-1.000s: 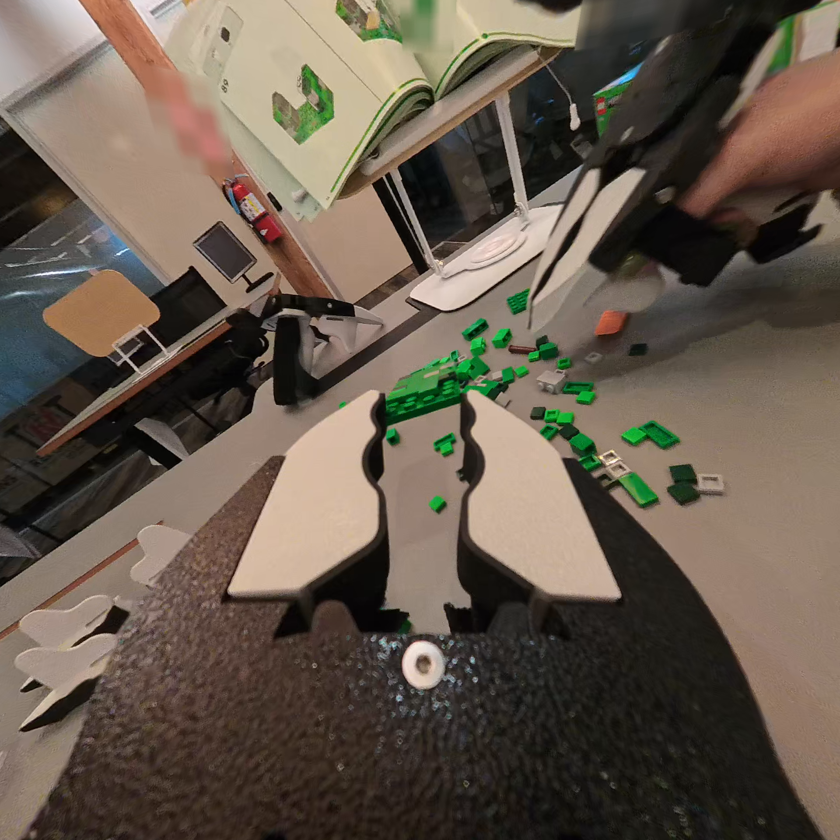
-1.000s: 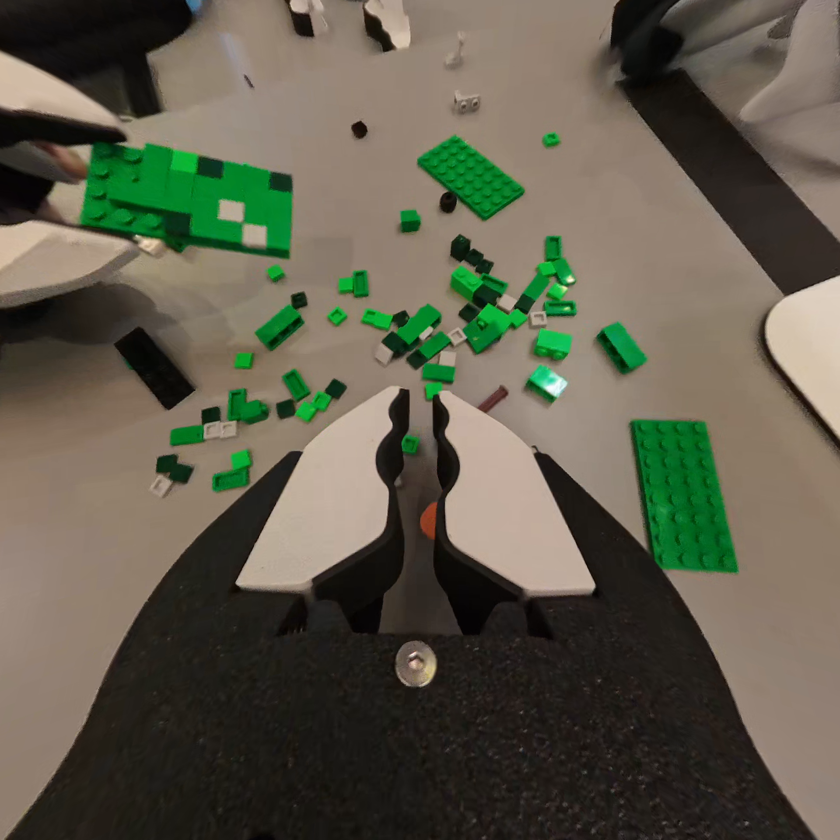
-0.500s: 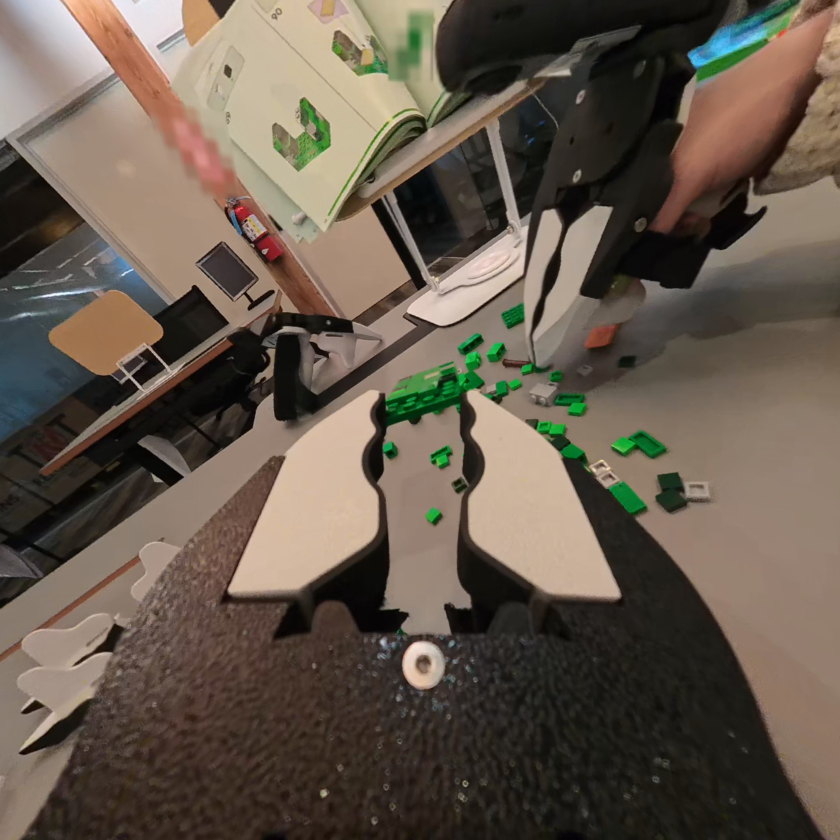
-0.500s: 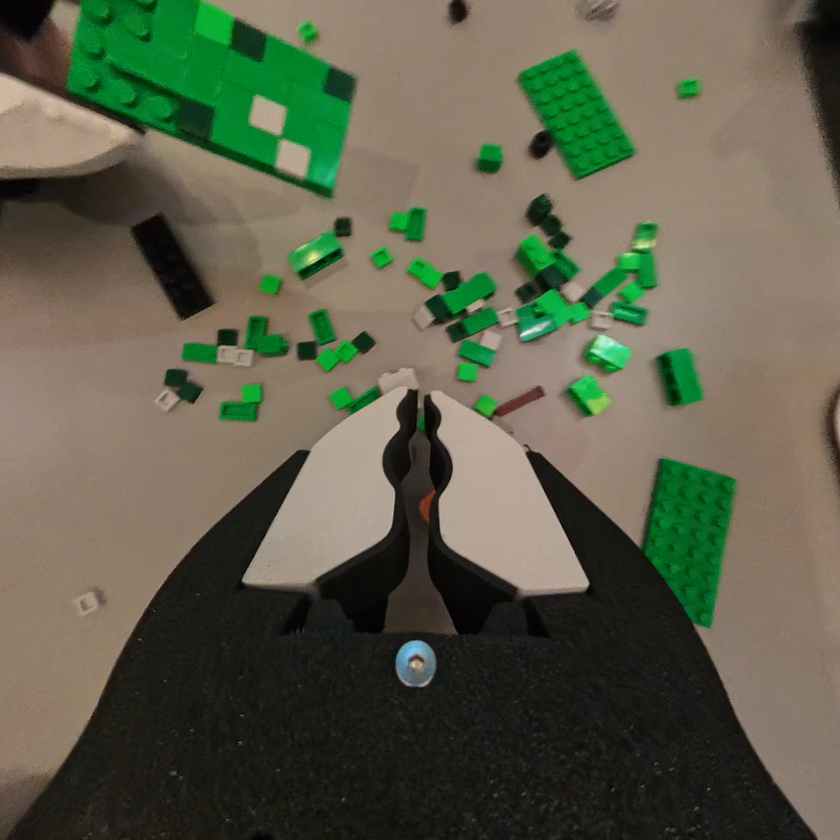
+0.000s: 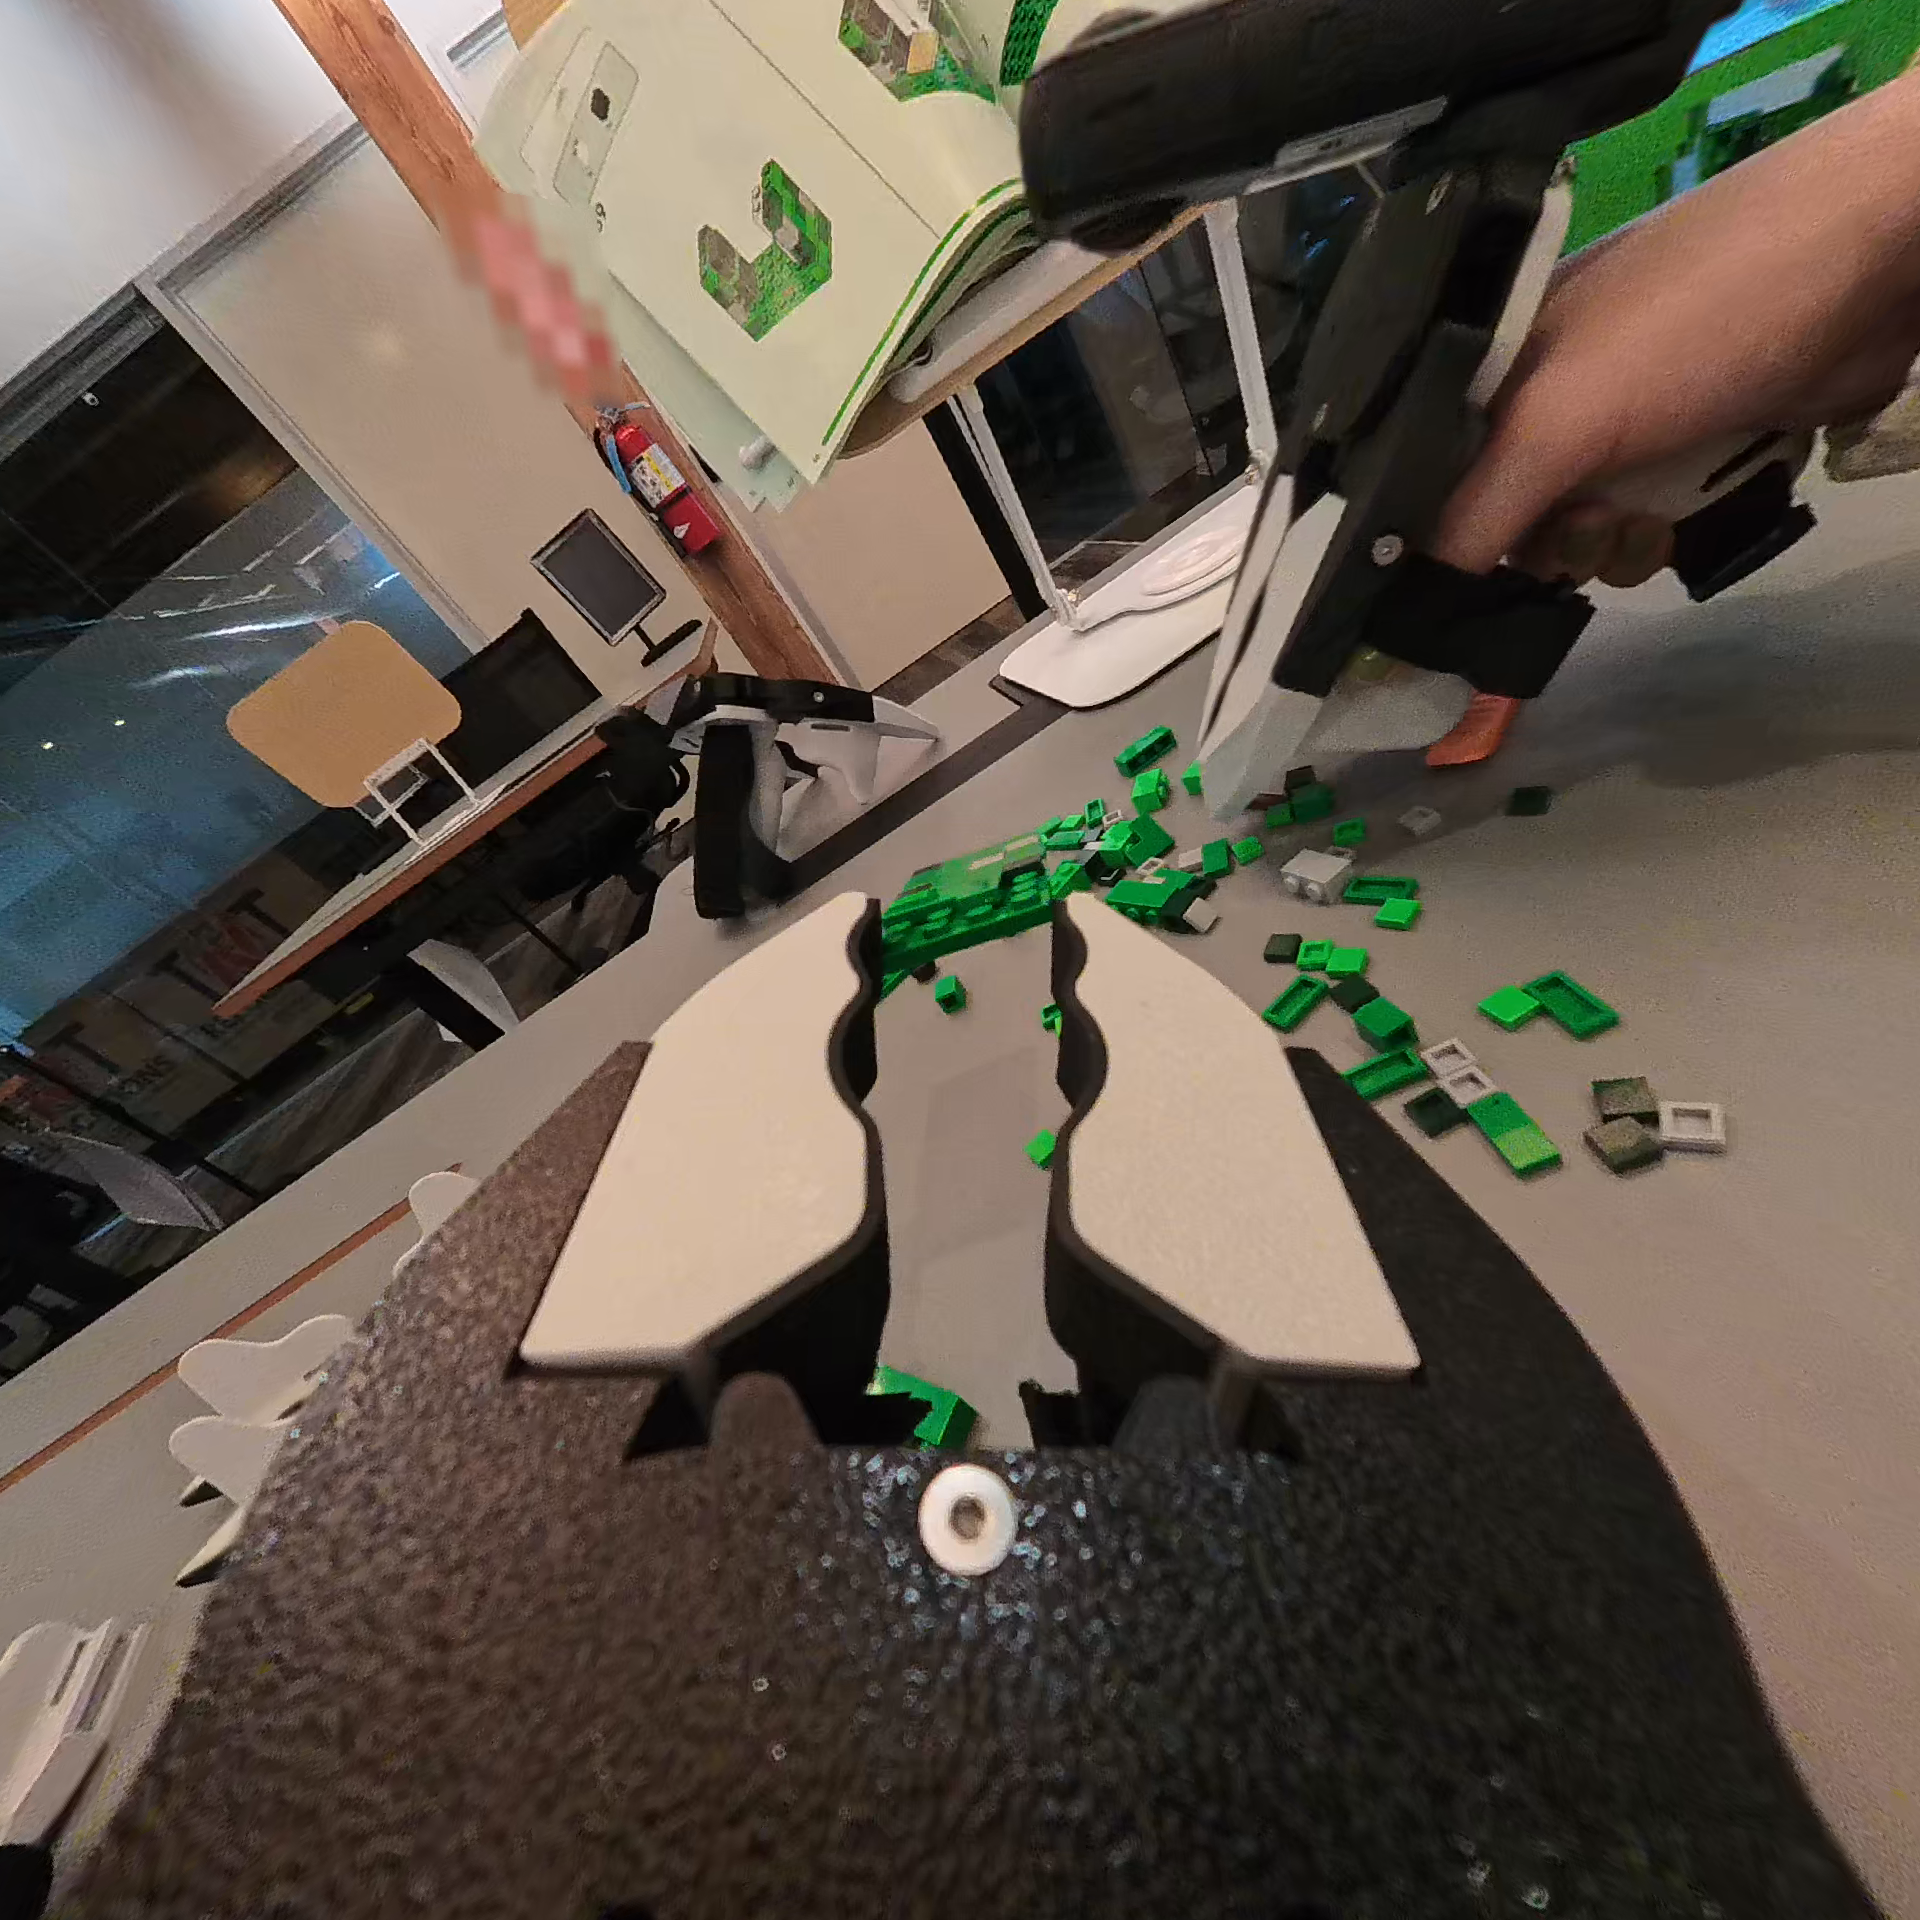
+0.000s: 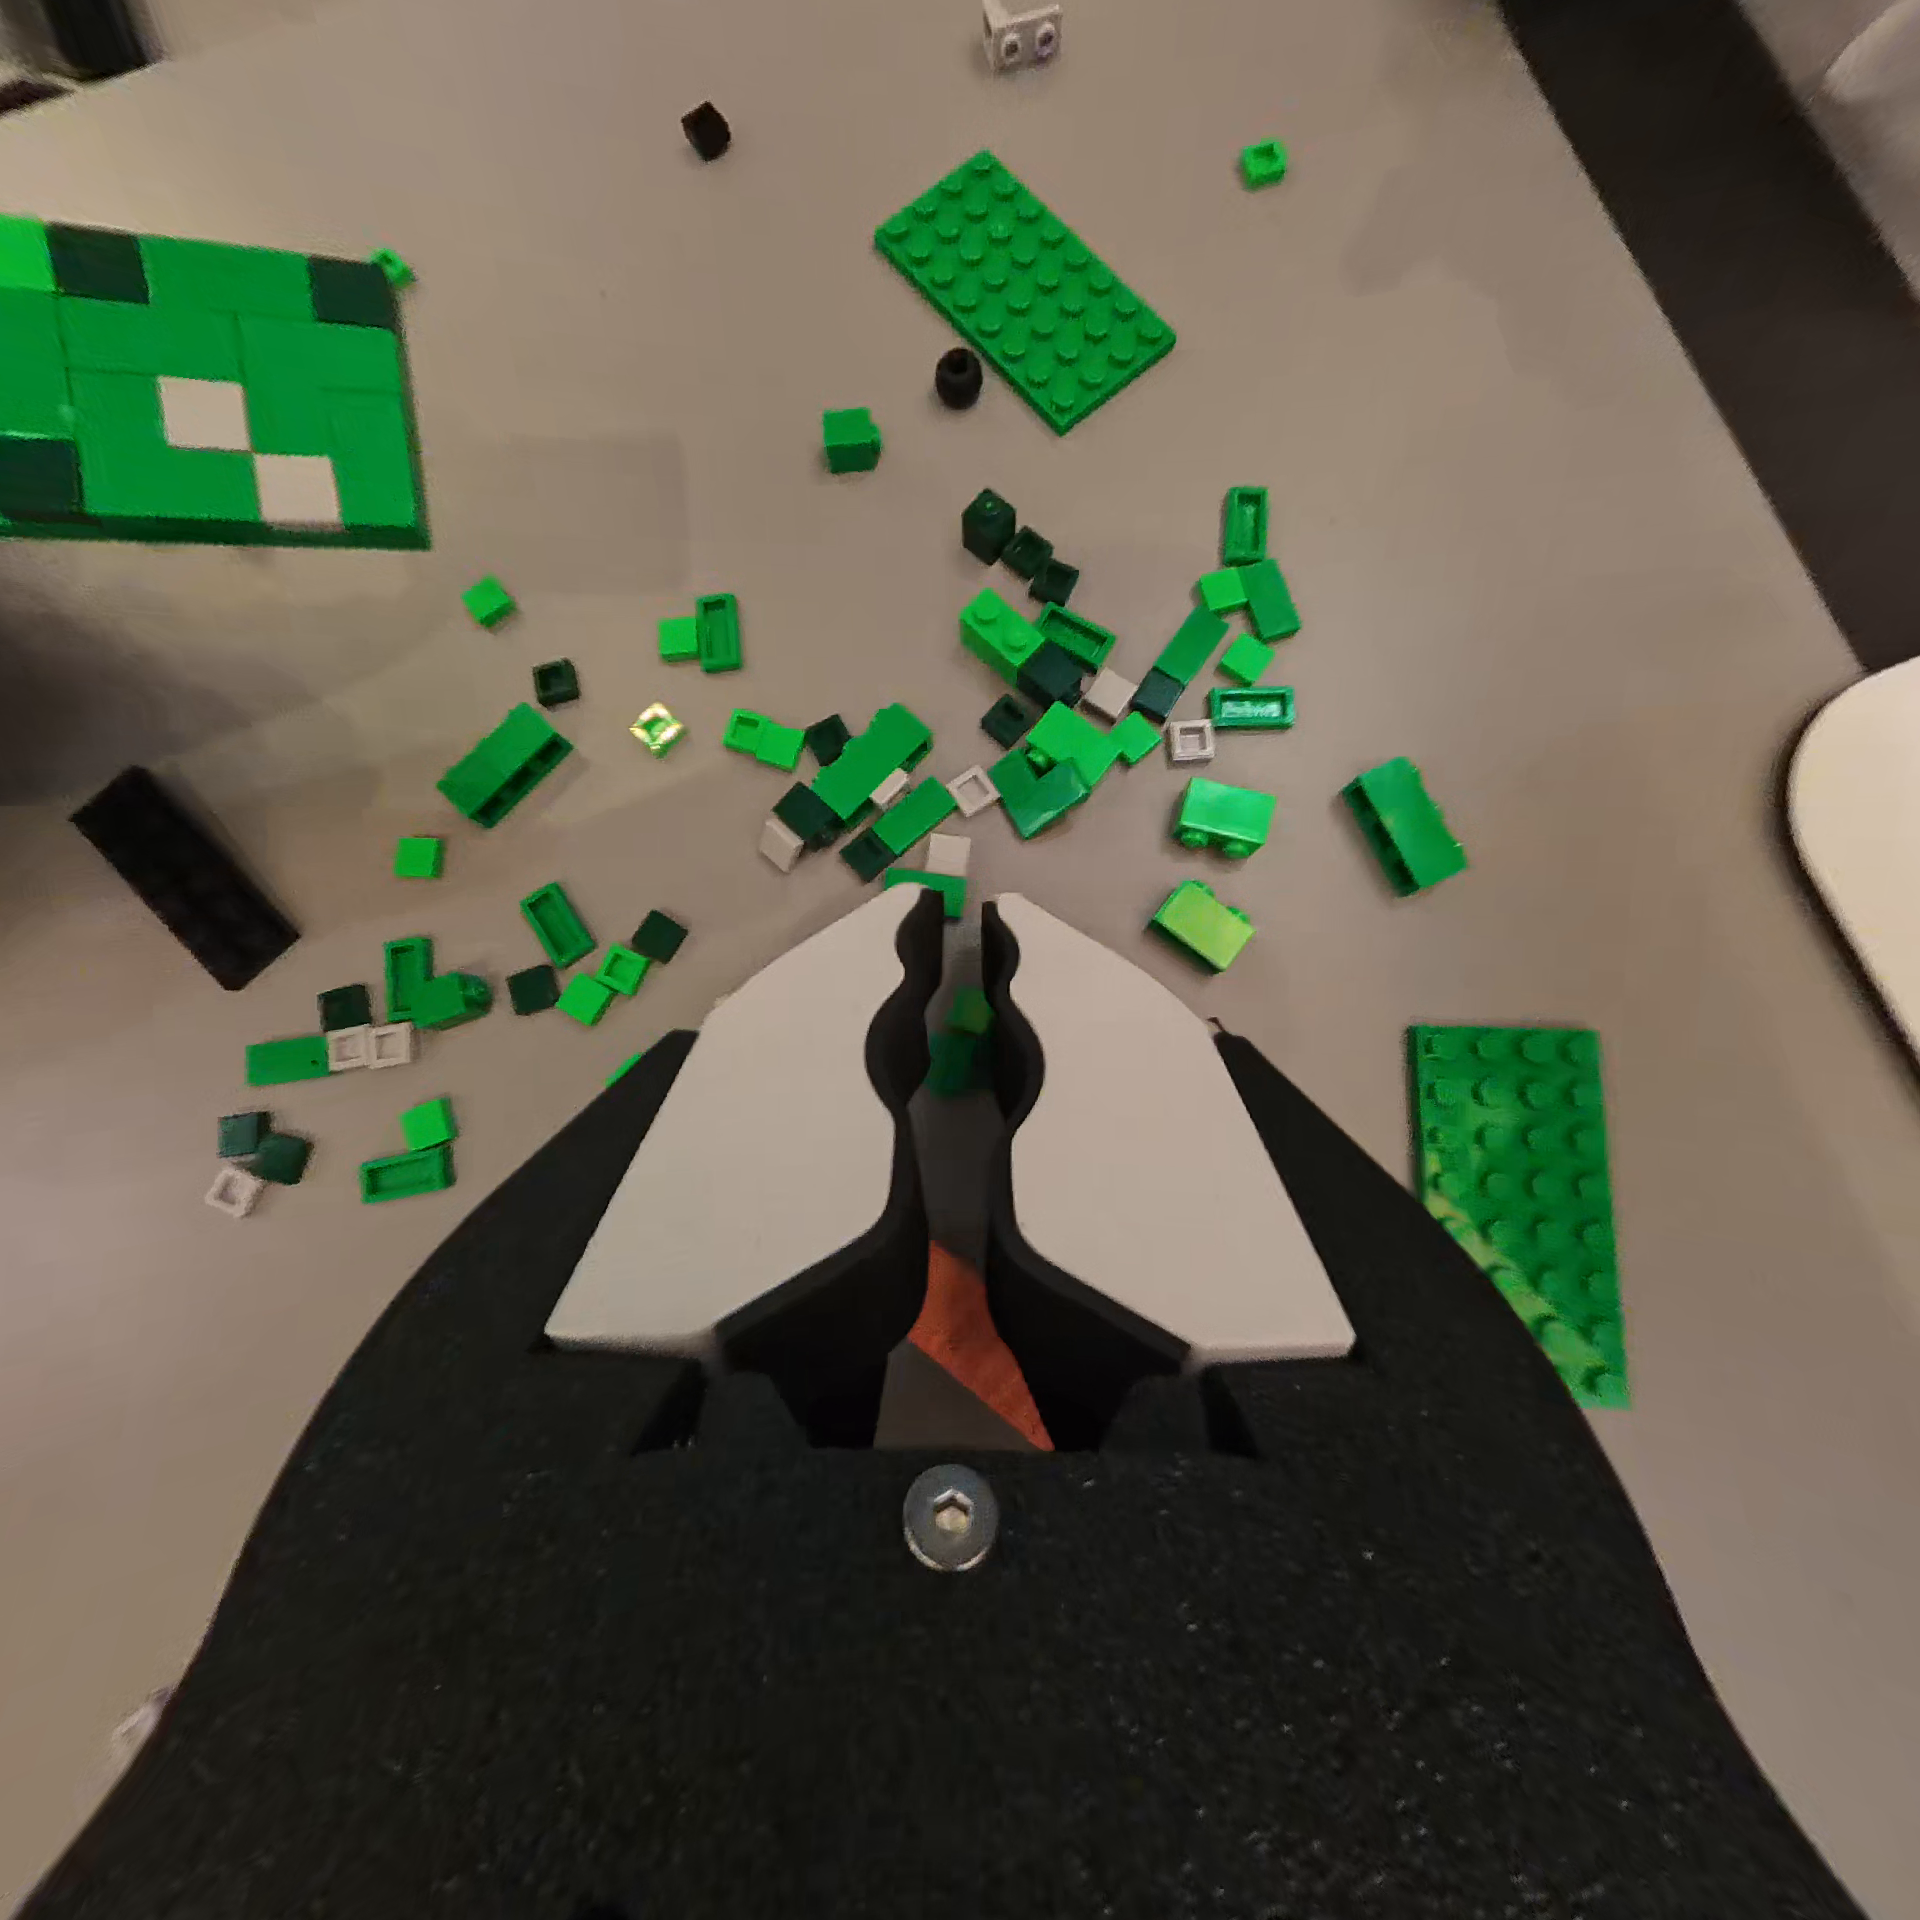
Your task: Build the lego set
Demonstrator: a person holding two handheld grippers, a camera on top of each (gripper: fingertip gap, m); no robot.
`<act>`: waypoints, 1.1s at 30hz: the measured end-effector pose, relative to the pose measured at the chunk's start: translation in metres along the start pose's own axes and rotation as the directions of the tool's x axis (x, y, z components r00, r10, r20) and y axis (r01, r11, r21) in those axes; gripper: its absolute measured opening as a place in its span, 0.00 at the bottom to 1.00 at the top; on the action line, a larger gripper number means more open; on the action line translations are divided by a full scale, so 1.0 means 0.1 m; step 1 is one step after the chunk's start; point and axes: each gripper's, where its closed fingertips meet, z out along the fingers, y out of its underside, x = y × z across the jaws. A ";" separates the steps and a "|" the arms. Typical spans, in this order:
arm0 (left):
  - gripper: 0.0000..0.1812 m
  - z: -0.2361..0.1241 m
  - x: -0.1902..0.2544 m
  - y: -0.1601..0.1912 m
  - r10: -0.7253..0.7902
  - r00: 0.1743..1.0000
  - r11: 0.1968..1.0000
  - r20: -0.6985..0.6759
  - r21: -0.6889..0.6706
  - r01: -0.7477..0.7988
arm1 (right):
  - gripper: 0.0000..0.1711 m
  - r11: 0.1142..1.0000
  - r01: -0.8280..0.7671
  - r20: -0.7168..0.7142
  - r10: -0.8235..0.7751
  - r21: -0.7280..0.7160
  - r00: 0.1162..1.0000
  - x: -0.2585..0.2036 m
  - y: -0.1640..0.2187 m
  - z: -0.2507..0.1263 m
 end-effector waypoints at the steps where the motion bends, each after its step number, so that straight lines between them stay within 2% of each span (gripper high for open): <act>1: 0.17 0.00 0.01 0.01 0.005 1.000 1.000 0.000 -0.002 -0.005 | 0.04 1.000 0.018 -0.032 -0.018 -0.002 0.999 0.05 -0.01 0.01; 16: 0.17 0.08 0.06 0.04 0.017 1.000 1.000 -0.018 -0.015 -0.017 | 0.07 0.997 0.008 0.061 -0.003 -0.075 0.998 -0.02 -0.03 0.15; 24: 0.17 0.11 0.09 0.04 0.022 0.999 1.000 -0.027 -0.015 -0.022 | 0.04 0.990 0.108 -0.005 -0.109 -0.091 0.994 0.01 -0.03 0.18; 27: 0.17 0.10 0.12 0.00 0.006 0.999 1.000 -0.045 -0.003 -0.006 | 0.04 0.977 0.213 -0.021 -0.212 0.010 0.977 -0.04 -0.13 0.09; 30: 0.17 0.06 0.22 -0.12 -0.020 0.993 0.997 -0.118 0.072 0.029 | 0.04 0.892 0.411 -0.058 -0.408 0.186 0.911 -0.28 -0.25 -0.19; 33: 0.17 0.00 0.42 -0.29 -0.007 0.976 0.986 -0.218 0.160 0.043 | 0.04 0.727 0.629 -0.165 -0.608 0.275 0.776 -0.54 -0.17 -0.56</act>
